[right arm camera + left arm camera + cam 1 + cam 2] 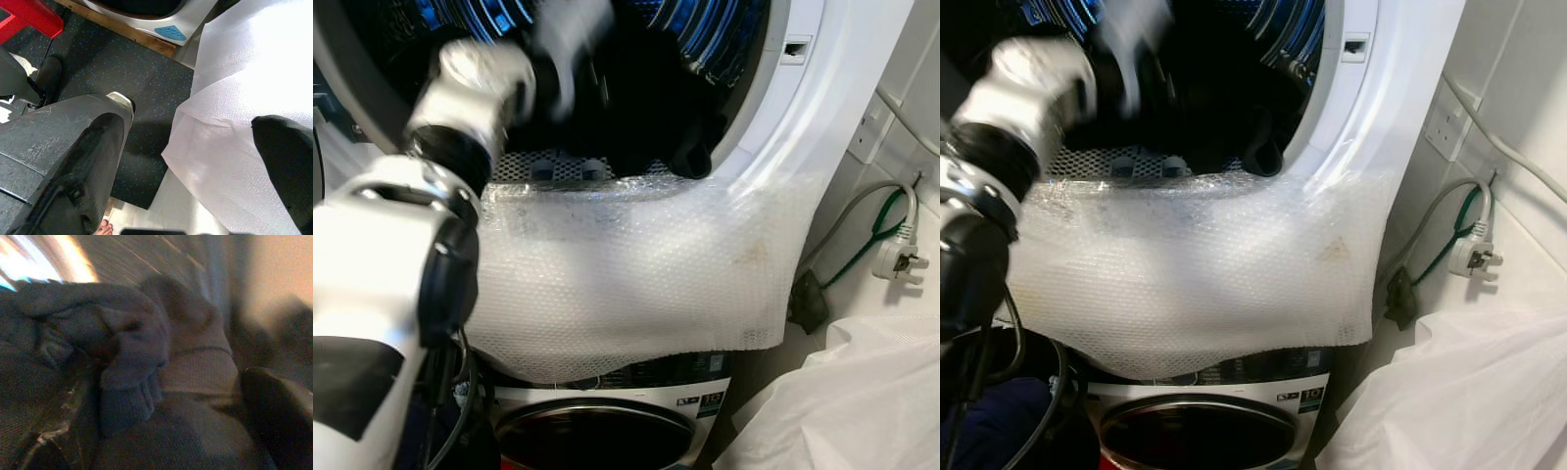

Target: Clothes washing

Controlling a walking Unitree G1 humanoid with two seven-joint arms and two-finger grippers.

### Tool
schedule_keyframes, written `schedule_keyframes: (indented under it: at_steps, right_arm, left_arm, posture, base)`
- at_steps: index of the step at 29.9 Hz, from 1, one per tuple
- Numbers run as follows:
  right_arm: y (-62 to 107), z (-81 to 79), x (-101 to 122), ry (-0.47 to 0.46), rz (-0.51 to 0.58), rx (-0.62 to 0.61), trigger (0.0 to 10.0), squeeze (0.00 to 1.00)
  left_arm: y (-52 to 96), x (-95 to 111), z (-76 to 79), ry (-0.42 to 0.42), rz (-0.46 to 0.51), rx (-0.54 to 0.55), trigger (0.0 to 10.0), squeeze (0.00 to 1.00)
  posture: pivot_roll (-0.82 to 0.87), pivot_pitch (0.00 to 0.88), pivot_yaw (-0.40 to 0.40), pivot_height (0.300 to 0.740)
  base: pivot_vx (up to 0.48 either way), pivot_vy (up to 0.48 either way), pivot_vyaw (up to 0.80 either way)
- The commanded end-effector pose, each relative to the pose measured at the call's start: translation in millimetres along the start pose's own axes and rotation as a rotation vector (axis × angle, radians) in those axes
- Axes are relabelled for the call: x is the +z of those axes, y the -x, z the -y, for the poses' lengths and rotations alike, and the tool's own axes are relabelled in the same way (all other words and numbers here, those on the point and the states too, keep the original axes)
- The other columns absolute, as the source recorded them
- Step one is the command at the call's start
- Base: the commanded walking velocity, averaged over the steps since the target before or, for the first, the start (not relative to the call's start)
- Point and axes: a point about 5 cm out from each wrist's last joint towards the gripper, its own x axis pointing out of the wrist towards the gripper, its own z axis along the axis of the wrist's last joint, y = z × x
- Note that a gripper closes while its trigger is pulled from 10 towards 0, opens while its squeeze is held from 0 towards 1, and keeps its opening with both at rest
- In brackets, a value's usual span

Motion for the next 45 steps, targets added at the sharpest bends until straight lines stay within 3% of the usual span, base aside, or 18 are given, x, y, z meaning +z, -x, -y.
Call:
schedule_keyframes:
  at_steps: [1, 4, 5, 7, 8, 13, 15, 20, 21, 23, 25, 26, 27, 34, 36, 41, 45]
  right_arm:
    - [-1.4, -24.7, -3, -0.002, -0.019, 0.073, 10.0, 0.0]
    - [-1.6, -24.5, -3, -0.008, -0.018, 0.067, 10.0, 0.0]
    - [-1.6, -24.5, -3, -0.008, -0.018, 0.067, 10.0, 0.0]
    - [-1.7, -24.8, -2, -0.014, -0.016, 0.065, 10.0, 0.0]
    - [-1.8, -25.0, -2, -0.015, -0.016, 0.065, 10.0, 0.0]
    - [-2.2, -26.0, -1, -0.018, -0.013, 0.067, 10.0, 0.0]
    - [-2.5, -26.9, 1, -0.018, -0.01, 0.069, 10.0, 0.0]
    - [-3.5, -28.2, 5, -0.013, -0.002, 0.074, 10.0, 0.0]
    - [-4.3, -27.3, 10, -0.014, 0.014, 0.074, 10.0, 0.0]
    - [-4.8, -26.3, 13, -0.011, 0.02, 0.071, 10.0, 0.0]
    - [-5.6, -26.1, 19, -0.012, 0.037, 0.069, 10.0, 0.0]
    - [-5.6, -26.1, 19, -0.012, 0.037, 0.069, 10.0, 0.0]
    - [-6.3, -26.7, 23, -0.011, 0.047, 0.07, 10.0, 0.0]
    - [-8.7, -33.4, 37, 0.003, 0.072, 0.086, 10.0, 0.0]
    - [-9.4, -35.5, 42, -0.004, 0.084, 0.09, 10.0, 0.0]
    - [-10.4, -39.0, 49, 0.013, 0.091, 0.102, 10.0, 0.0]
    - [-11.5, -39.5, 61, 0.05, 0.102, 0.114, 10.0, 0.0]
  left_arm:
    - [1.4, 28, -12.9, -0.046, 0.1, 0.111, 10.0, 1.0]
    - [4.4, 39, -12.7, -0.042, 0.219, 0.077, 10.0, 1.0]
    - [4.4, 39, -12.7, -0.042, 0.219, 0.077, 10.0, 1.0]
    - [6.6, 43, -13.1, -0.046, 0.293, 0.098, 10.0, 0.13]
    - [7.7, 44, -13.2, -0.056, 0.325, 0.113, 10.0, 0.0]
    - [11.2, 48, -13.2, -0.075, 0.402, 0.142, 10.0, 0.0]
    - [14.9, 50, -7.7, -0.117, 0.497, 0.136, 10.0, 0.0]
    - [23.4, 27, 9.7, -0.184, 0.563, 0.132, 10.0, 0.0]
    - [26.8, 23, 20.2, -0.242, 0.59, 0.151, 10.0, 0.0]
    - [29.6, 25, 26.4, -0.278, 0.63, 0.165, 10.0, 0.0]
    - [35.5, 29, 30.9, -0.402, 0.641, 0.201, 10.0, 0.0]
    - [35.5, 29, 30.9, -0.402, 0.641, 0.201, 10.0, 0.0]
    - [40.8, 31, 35.6, -0.461, 0.655, 0.217, 10.0, 0.0]
    - [54.2, 55, 65.0, -0.557, 0.748, 0.296, 10.0, 0.0]
    - [55.3, 56, 71.6, -0.564, 0.746, 0.313, 10.0, 0.0]
    - [57.1, 53, 80.1, -0.462, 0.718, 0.397, 10.0, 0.0]
    - [69.2, 34, 95.6, -0.41, 0.633, 0.45, 10.0, 0.0]
  posture:
    - [-0.17, 0.0, 0.05, 0.74]
    - [-0.17, 0.0, 0.053, 0.74]
    - [-0.17, 0.0, 0.053, 0.74]
    - [-0.17, 0.0, 0.053, 0.74]
    - [-0.17, 0.0, 0.053, 0.74]
    - [-0.17, 0.0, 0.055, 0.74]
    - [-0.16, 0.0, 0.052, 0.74]
    - [-0.13, 0.0, 0.043, 0.74]
    - [-0.1, 0.0, 0.04, 0.74]
    - [-0.09, 0.0, 0.04, 0.74]
    - [-0.07, 0.0, 0.04, 0.74]
    - [-0.07, 0.0, 0.04, 0.74]
    - [-0.05, 0.0, 0.038, 0.74]
    - [0.0, 0.0, 0.04, 0.74]
    - [0.02, 0.0, 0.044, 0.74]
    - [0.07, 0.0, 0.038, 0.74]
    - [0.15, 0.0, 0.011, 0.74]
  base:
    - [0.0, 0.0, 0.0]
    - [0.0, 0.0, 0.0]
    - [0.0, 0.0, 0.0]
    - [0.0, 0.0, 0.0]
    - [0.0, 0.0, 0.0]
    - [0.0, 0.0, 0.0]
    - [0.0, 0.0, 0.0]
    - [0.0, 0.0, 0.0]
    - [0.0, 0.0, 0.0]
    - [0.0, 0.0, 0.0]
    - [0.0, 0.0, 0.0]
    - [0.0, 0.0, 0.0]
    - [0.0, 0.0, 0.0]
    - [0.0, 0.0, 0.0]
    - [0.0, 0.0, 0.0]
    - [0.0, 0.0, 0.0]
    - [0.0, 0.0, 0.0]
